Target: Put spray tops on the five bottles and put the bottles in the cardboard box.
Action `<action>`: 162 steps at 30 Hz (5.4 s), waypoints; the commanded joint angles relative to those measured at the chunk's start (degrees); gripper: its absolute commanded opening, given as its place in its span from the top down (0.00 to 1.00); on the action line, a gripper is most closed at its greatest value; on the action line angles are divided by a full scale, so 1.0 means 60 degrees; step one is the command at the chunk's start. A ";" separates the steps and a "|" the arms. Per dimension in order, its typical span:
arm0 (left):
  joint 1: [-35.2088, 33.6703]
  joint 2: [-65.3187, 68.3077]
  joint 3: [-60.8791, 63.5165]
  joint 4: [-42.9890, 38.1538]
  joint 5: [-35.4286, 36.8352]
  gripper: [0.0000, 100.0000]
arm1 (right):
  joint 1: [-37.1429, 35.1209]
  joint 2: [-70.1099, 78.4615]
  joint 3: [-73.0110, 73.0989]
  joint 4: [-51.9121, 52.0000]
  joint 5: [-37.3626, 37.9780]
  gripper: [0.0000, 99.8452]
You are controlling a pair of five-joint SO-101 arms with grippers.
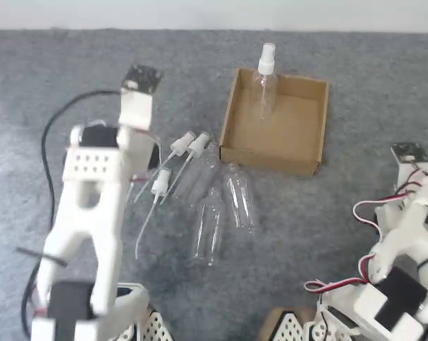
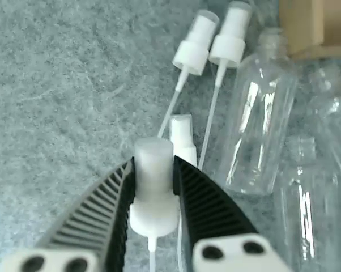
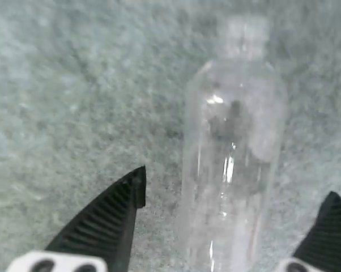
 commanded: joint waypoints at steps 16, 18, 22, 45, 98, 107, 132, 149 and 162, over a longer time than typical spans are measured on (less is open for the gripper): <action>-0.0029 -0.2344 0.3289 -0.2667 0.0103 0.99 | -0.1033 0.3275 -0.4147 0.0901 0.0044 0.69; -0.0029 -0.2344 0.3289 -0.2667 0.0103 0.99 | -0.1077 0.3524 -0.4264 0.0901 0.0044 0.69; -0.0029 -0.2344 0.3289 -0.2667 0.0103 0.99 | -0.1018 0.3788 -0.4601 0.0901 -0.0015 0.69; -0.0088 -0.2432 0.2821 -0.2608 0.0352 0.99 | -0.2234 -0.0139 -0.4484 0.2015 -0.0864 0.99; 0.0015 -0.5978 -0.2410 -0.2842 0.5832 0.99 | -1.4571 -0.9326 0.4733 -0.5311 -0.4615 0.99; 0.1216 -0.5993 -0.1282 -0.2549 0.6037 0.99 | -1.4103 -0.9267 0.5055 -0.5956 -0.4821 0.99; 0.2110 -0.6989 -0.0491 -0.3414 0.6066 0.99 | -1.3692 -0.9341 0.5055 -0.5648 -0.5949 0.99; 0.2608 -0.7048 0.3758 -0.3473 0.5451 0.99 | -1.3678 -0.9355 0.5040 -0.5736 -0.6037 0.99; 0.2930 -0.8762 0.3993 -0.2608 0.5275 0.99 | -1.3619 -0.9253 0.5055 -0.6220 -0.6095 0.99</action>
